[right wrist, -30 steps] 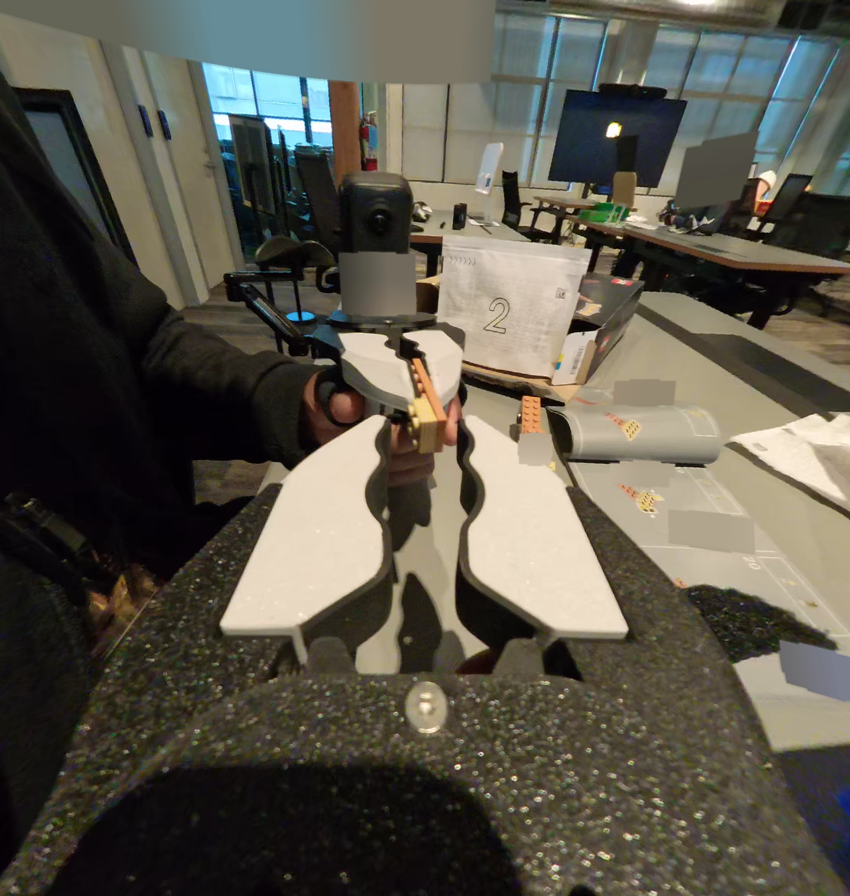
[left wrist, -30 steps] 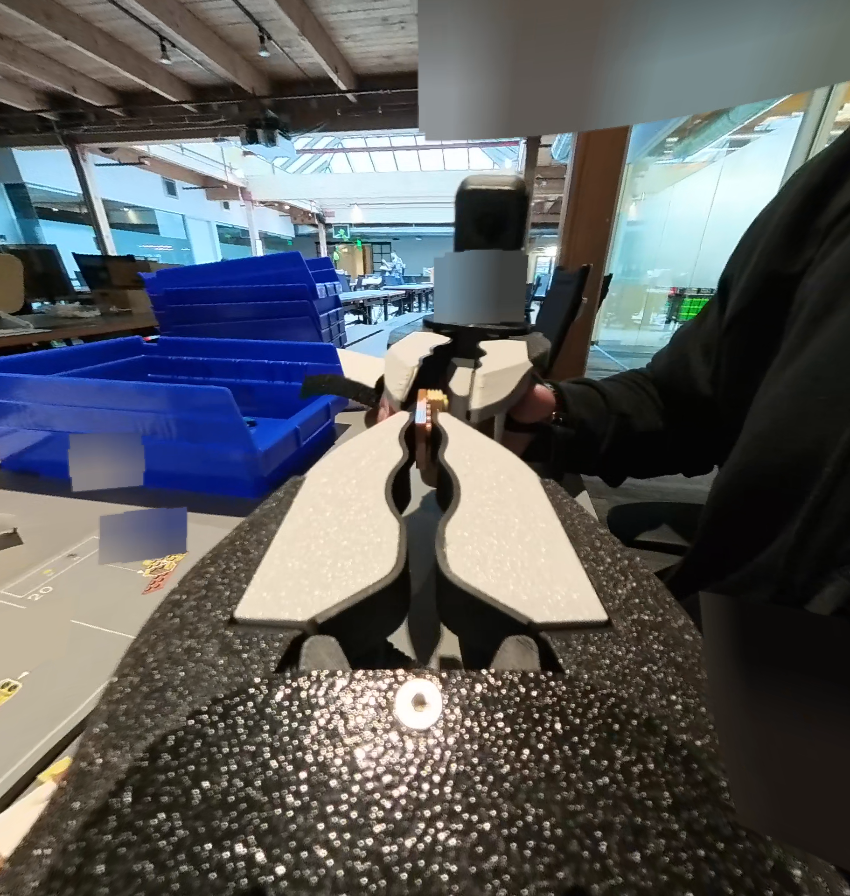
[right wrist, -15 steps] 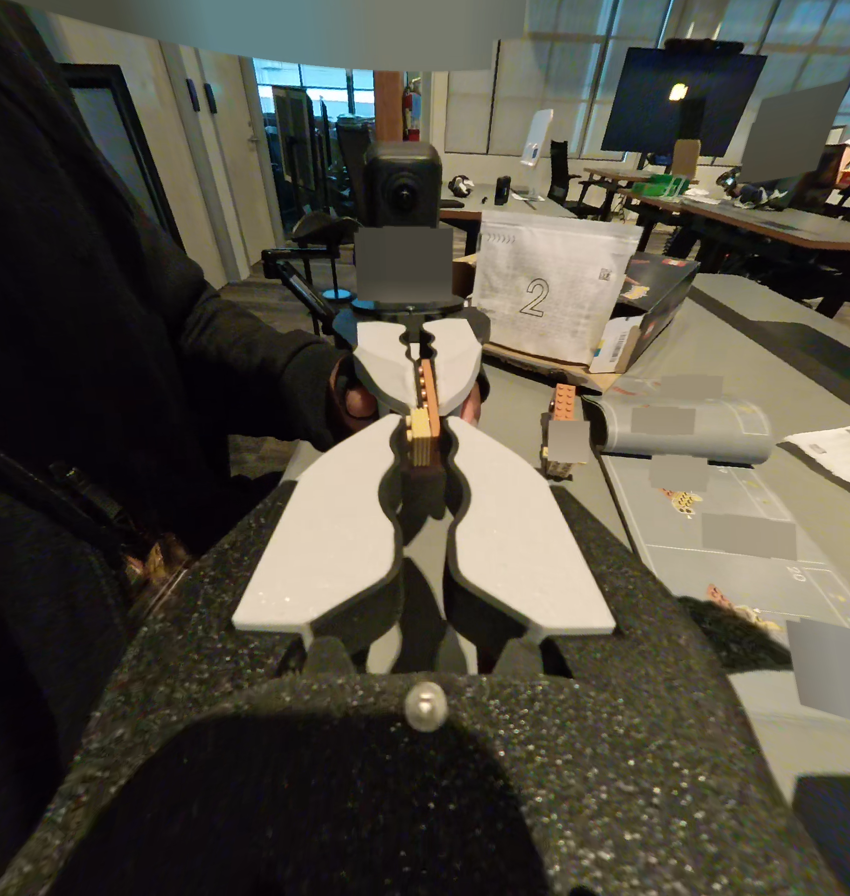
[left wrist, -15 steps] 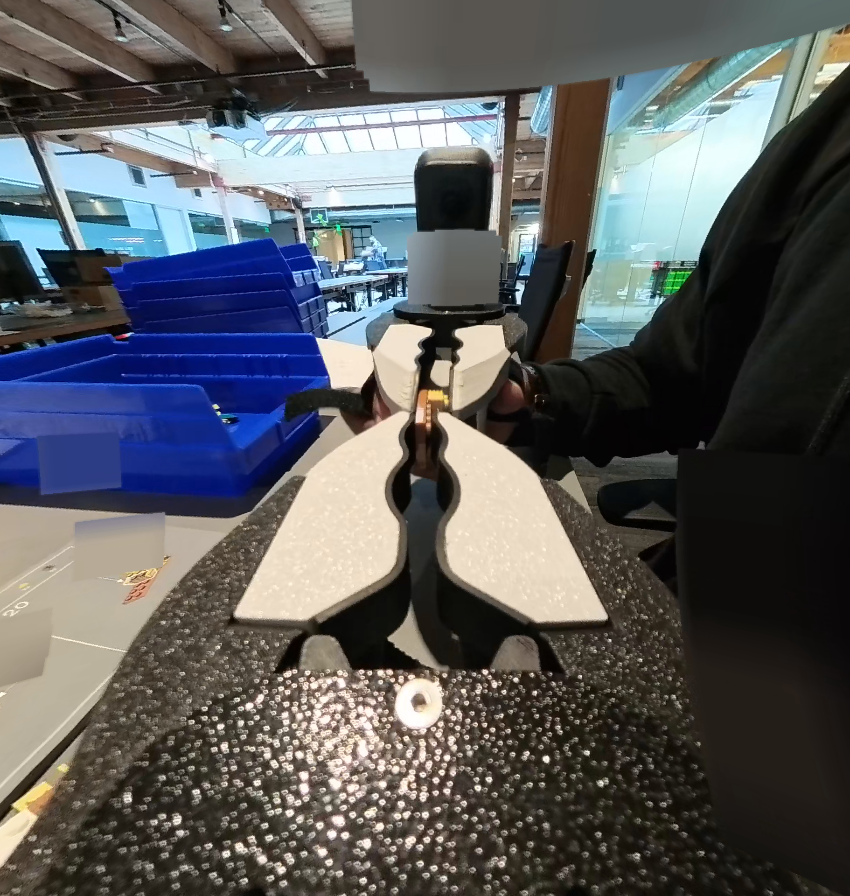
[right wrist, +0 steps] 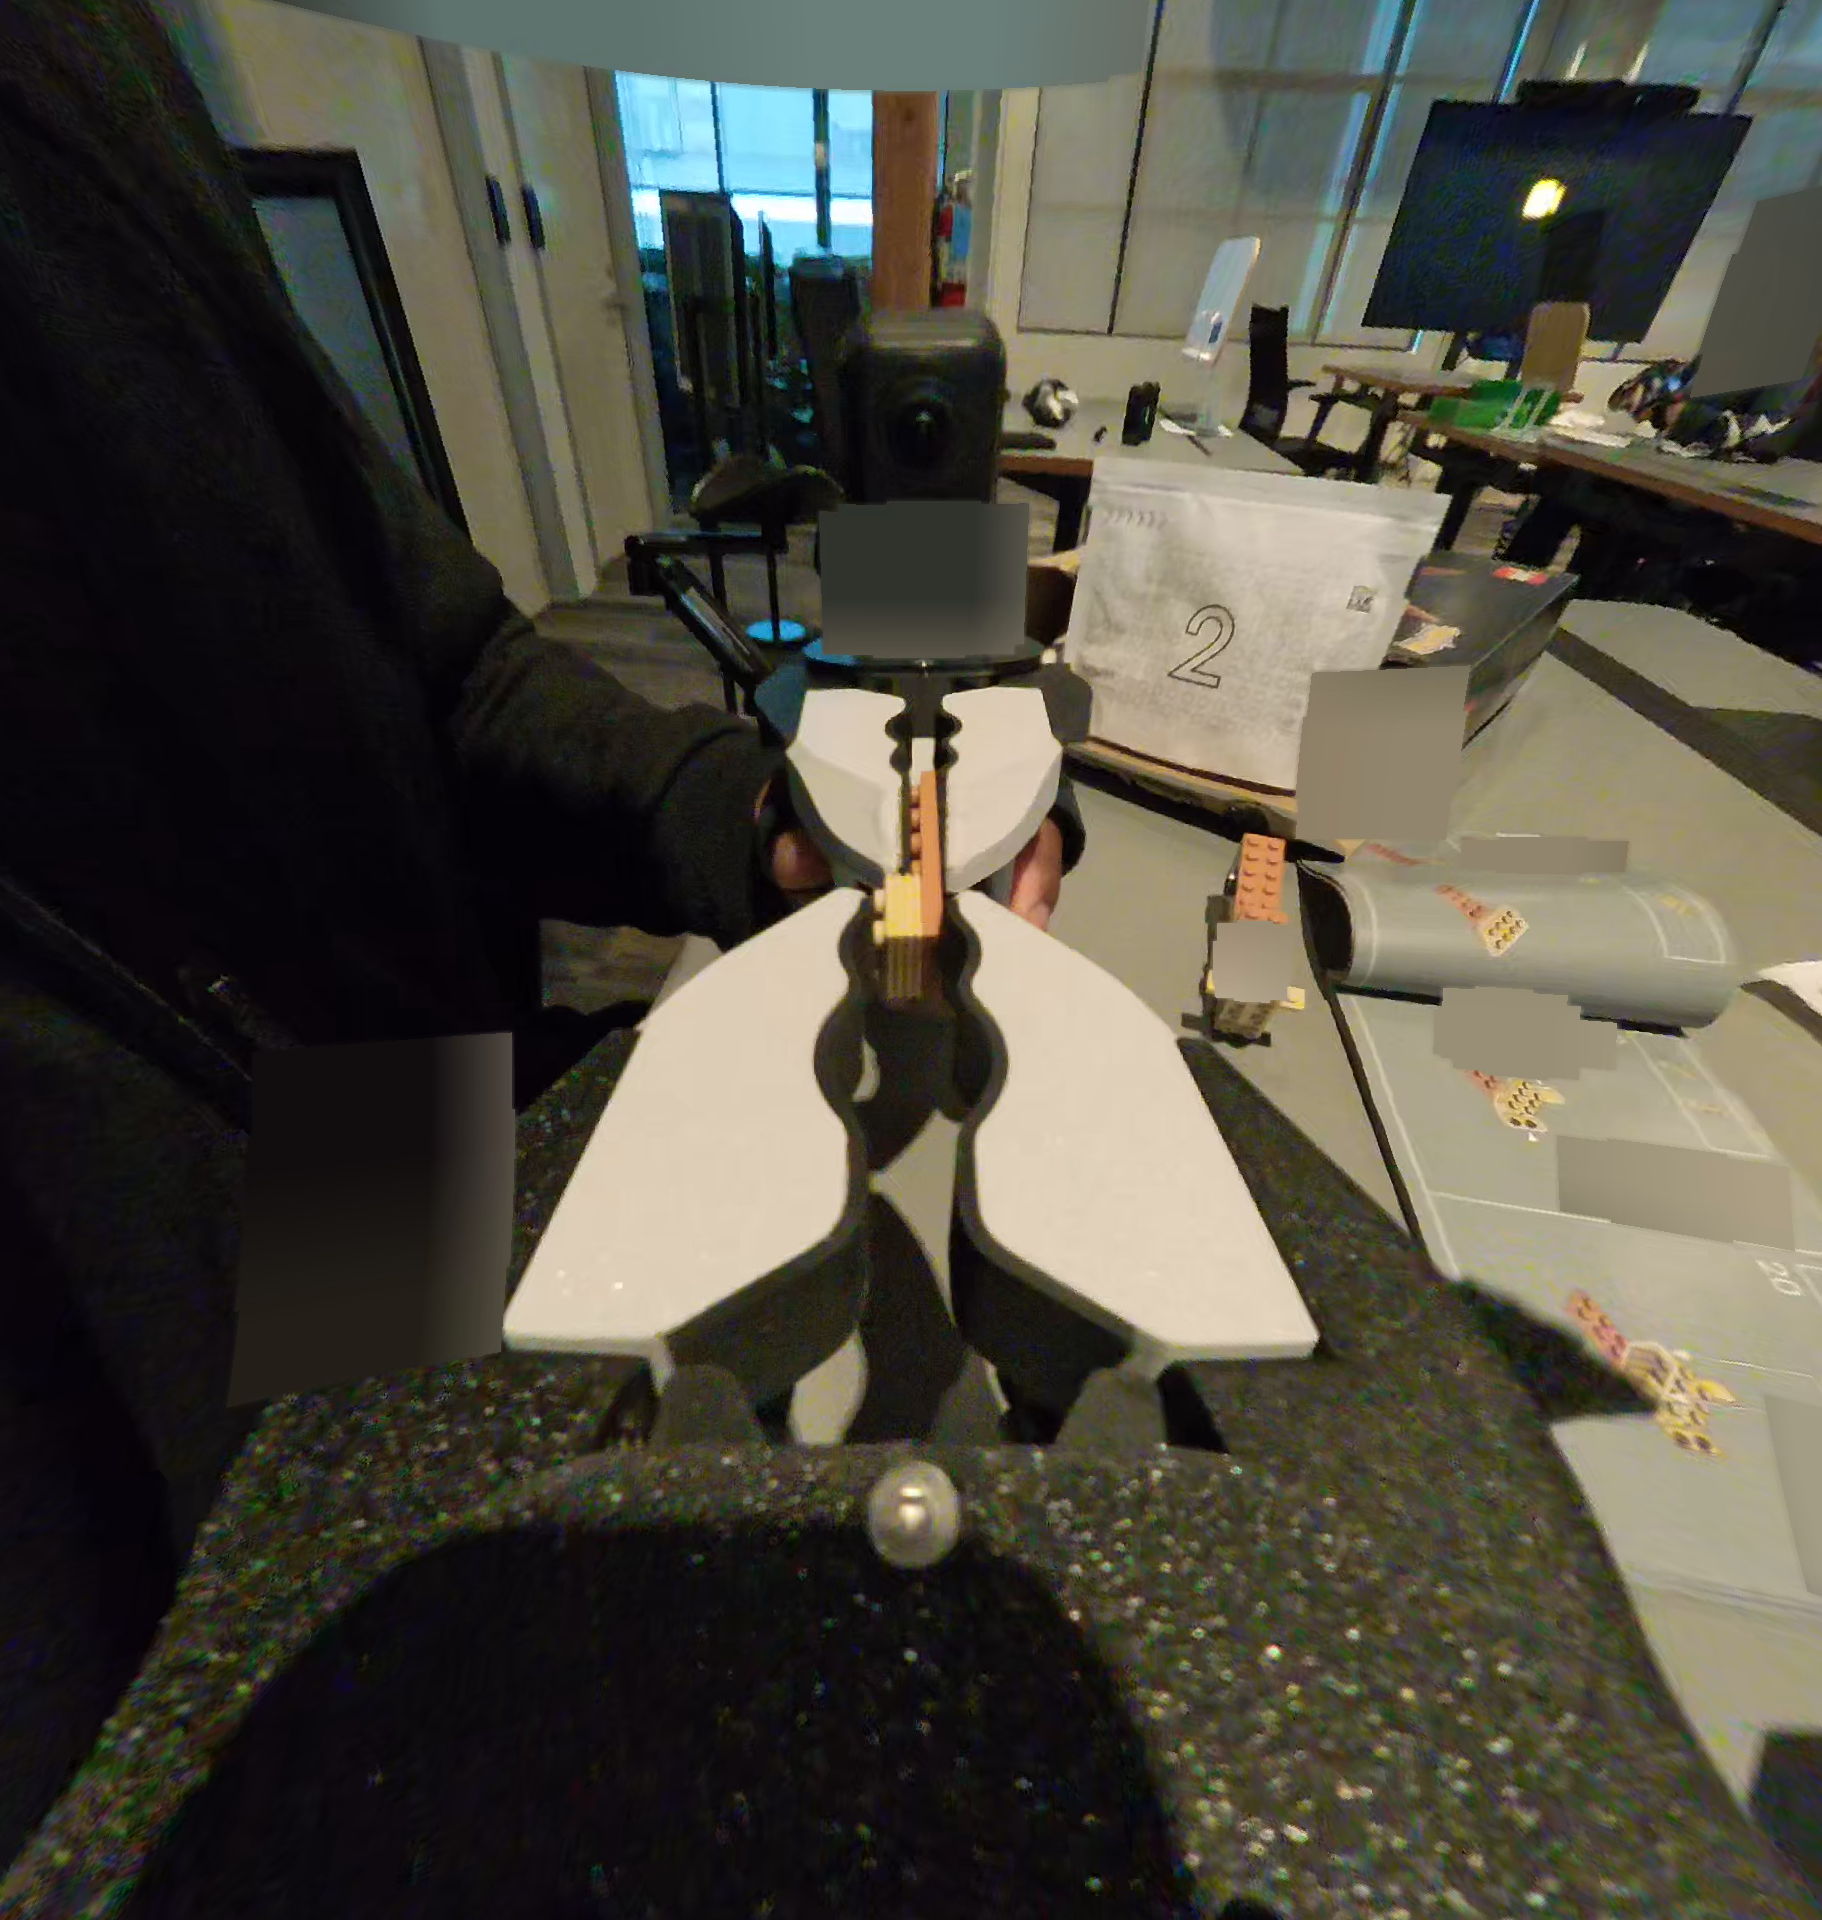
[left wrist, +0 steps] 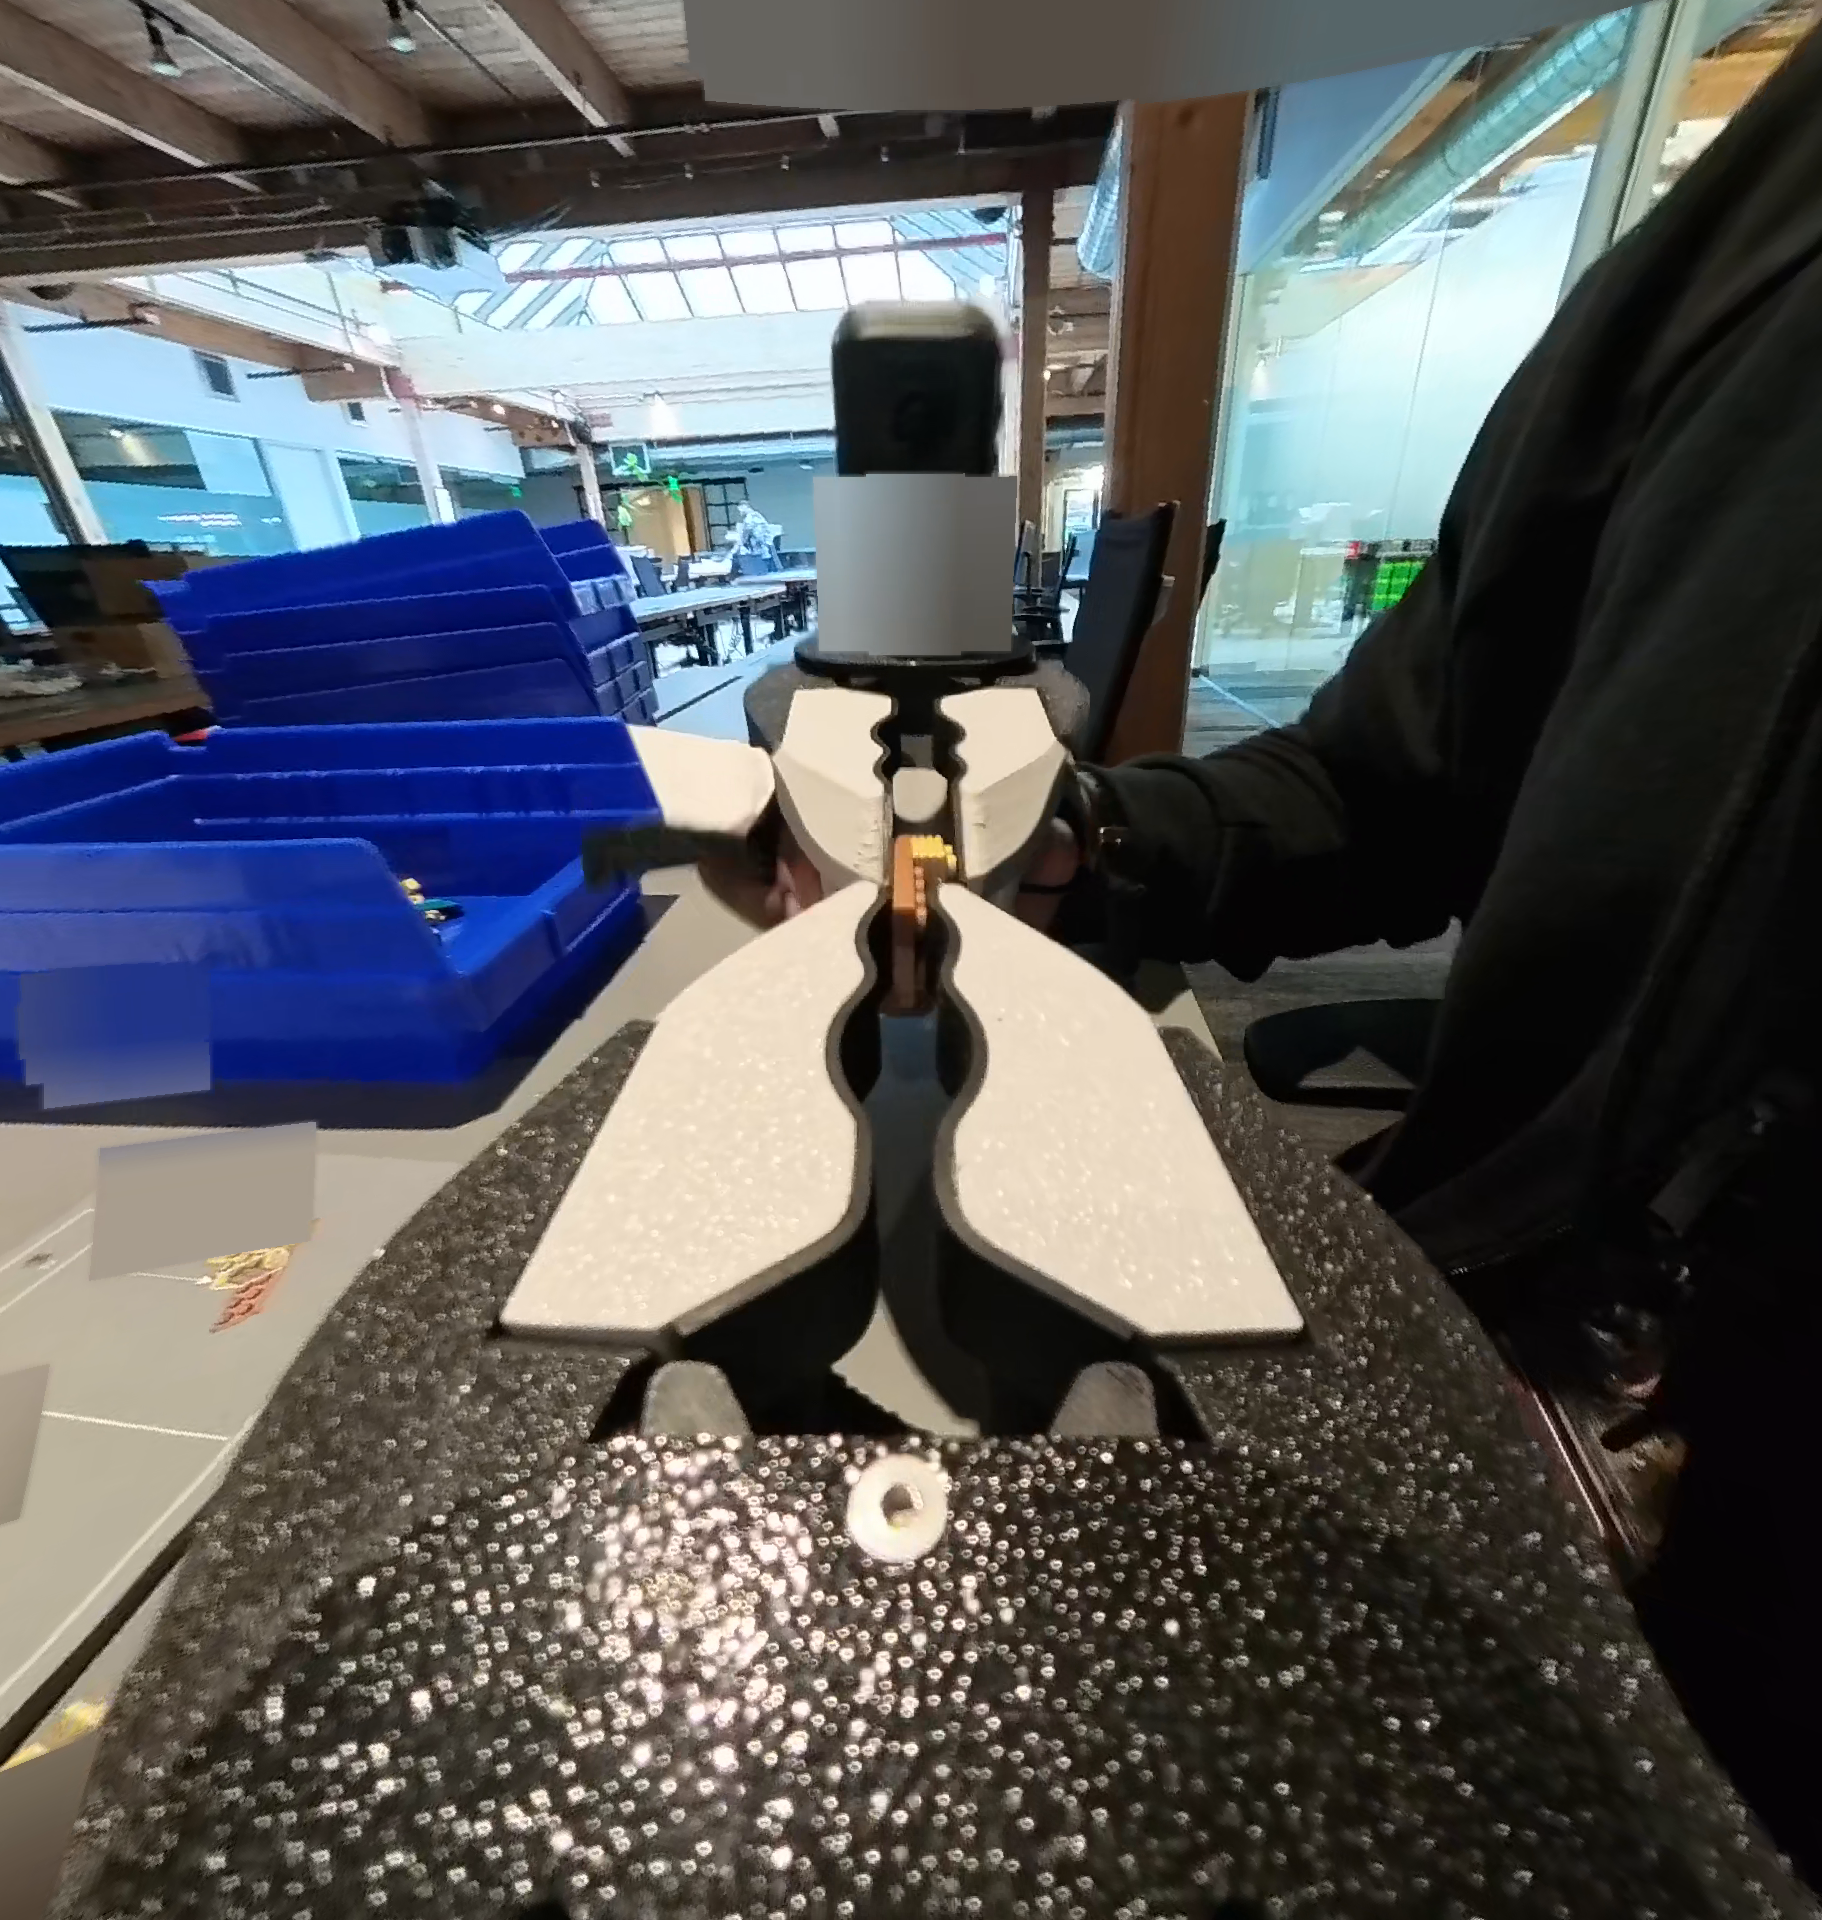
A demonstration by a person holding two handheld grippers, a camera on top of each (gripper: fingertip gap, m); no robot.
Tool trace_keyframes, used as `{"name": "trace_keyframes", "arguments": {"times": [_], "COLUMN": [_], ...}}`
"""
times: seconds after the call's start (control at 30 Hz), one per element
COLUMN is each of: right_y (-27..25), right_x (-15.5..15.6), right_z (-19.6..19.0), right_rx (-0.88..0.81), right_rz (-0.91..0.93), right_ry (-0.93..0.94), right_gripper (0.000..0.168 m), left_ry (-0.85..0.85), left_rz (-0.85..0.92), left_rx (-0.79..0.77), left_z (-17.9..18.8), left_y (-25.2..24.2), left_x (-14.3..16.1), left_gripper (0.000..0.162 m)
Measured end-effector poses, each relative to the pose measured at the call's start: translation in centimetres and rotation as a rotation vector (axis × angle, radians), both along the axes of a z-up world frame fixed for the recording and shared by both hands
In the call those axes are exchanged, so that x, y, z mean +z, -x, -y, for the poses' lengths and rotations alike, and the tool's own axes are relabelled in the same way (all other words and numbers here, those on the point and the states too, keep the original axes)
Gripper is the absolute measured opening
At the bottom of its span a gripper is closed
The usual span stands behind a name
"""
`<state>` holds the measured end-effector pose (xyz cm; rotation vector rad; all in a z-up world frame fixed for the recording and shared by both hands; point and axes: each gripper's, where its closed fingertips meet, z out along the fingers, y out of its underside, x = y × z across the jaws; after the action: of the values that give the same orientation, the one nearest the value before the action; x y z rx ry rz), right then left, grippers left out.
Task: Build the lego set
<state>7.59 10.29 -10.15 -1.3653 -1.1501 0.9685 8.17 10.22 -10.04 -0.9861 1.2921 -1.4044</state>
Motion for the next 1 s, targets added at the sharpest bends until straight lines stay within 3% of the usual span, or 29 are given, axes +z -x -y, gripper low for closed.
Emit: {"name": "trace_keyframes", "arguments": {"times": [0.03, 0.13, 0.2, 0.33, 0.67, 1.0], "right_y": [0.0, 0.2, 0.3, 0.5, 0.6, 0.3], "right_x": [0.2, 0.4, 0.3, 0.6, 0.7, 2.0], "right_z": [0.0, 0.1, 0.0, 0.0, -0.7, -4.1], "right_rx": [0.001, 0.000, -0.007, -0.010, 0.011, 0.049], "right_rz": [-0.019, -0.044, -0.051, -0.084, -0.051, 0.001], "right_ry": [0.009, 0.035, 0.053, 0.053, 0.036, -0.074], "right_gripper": [0.012, 0.034, 0.032, 0.012, 0.011, 0.012], "left_ry": [0.001, 0.013, 0.029, 0.020, 0.005, -0.150], "left_rz": [0.010, 0.051, 0.073, 0.064, 0.044, 0.006], "left_rx": [0.006, 0.022, 0.025, 0.013, 0.016, 0.009], "left_z": [-0.1, -0.3, -0.5, -0.2, -0.8, -4.2], "left_y": [0.0, 0.3, 0.6, 0.5, 0.6, 0.3], "left_x": [0.1, 0.7, 1.1, 0.9, 1.1, 2.4], "left_gripper": [0.004, 0.004, 0.004, 0.004, 0.004, 0.005]}}
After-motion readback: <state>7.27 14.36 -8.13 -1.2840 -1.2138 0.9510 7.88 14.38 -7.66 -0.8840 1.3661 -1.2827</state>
